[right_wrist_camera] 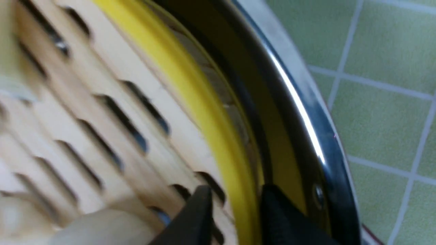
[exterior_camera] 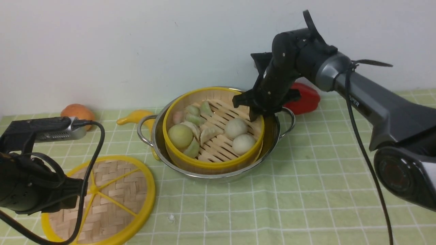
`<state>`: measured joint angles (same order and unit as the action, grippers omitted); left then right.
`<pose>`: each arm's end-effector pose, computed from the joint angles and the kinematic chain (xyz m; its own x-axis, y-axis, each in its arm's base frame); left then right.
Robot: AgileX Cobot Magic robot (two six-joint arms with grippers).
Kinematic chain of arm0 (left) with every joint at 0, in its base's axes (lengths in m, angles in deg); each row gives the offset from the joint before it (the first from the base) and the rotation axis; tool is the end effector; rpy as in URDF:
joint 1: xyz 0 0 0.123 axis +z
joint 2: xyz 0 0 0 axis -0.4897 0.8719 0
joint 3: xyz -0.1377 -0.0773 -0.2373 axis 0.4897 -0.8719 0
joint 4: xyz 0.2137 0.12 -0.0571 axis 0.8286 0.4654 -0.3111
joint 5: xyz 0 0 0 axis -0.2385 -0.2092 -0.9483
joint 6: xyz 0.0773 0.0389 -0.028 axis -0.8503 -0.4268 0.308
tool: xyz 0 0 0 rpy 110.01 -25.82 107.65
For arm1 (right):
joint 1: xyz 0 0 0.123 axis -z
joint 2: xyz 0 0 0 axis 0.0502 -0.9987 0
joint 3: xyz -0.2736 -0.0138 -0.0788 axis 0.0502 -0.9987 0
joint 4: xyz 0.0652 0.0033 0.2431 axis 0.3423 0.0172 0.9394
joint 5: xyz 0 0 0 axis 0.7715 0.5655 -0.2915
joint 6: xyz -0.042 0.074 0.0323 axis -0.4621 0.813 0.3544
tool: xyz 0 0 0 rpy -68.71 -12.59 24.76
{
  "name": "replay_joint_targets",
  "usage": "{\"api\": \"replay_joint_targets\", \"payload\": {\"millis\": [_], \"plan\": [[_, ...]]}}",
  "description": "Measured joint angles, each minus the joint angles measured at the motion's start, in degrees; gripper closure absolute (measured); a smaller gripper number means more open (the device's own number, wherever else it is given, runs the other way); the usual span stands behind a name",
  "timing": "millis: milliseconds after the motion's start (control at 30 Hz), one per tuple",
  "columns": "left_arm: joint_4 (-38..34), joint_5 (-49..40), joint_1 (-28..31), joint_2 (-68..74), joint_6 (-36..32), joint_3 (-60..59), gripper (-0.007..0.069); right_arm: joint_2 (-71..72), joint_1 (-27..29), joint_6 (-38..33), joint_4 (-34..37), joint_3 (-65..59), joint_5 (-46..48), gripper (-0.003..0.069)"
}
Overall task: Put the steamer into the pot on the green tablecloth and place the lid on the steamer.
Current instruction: 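Place the bamboo steamer basket of food into the steel pot with the right gripper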
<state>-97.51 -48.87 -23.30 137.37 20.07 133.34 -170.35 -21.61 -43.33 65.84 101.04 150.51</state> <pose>0.2298 0.0113 0.2469 -0.9230 -0.0292 -0.3838 0.0122 0.9944 -0.1050 0.4842 0.2331 0.1862 -0.9535 -0.1072 -0.2817 -0.1708 0.9622 0.2121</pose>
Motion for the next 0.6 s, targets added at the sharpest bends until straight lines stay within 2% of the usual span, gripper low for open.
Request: {"api": "replay_joint_targets", "payload": {"millis": [100,133,167,300,467,600], "plan": [[-0.1,2.4,0.0,0.0,0.0,0.0,0.0470,2.8,0.0,-1.0,-0.8,0.0,-0.3,0.0307],[-0.1,2.6,0.0,0.0,0.0,0.0,0.0470,3.0,0.0,-1.1,-1.0,0.0,-0.4,0.0307],[-0.6,3.9,0.0,0.0,0.0,0.5,0.0470,5.3,0.0,-1.9,-2.9,0.0,-0.5,0.0245],[-2.5,5.8,0.0,1.6,0.0,3.4,0.0454,10.6,0.2,-2.7,-7.2,-0.1,-0.7,0.0165],[-4.2,5.3,0.0,7.2,-0.9,8.8,0.0398,19.0,2.0,-3.3,-7.9,-3.7,-1.0,0.0142],[-4.1,2.8,0.0,14.3,-1.1,13.3,0.0356,30.9,5.0,-4.5,-8.0,-13.2,-1.0,0.0154]]}}
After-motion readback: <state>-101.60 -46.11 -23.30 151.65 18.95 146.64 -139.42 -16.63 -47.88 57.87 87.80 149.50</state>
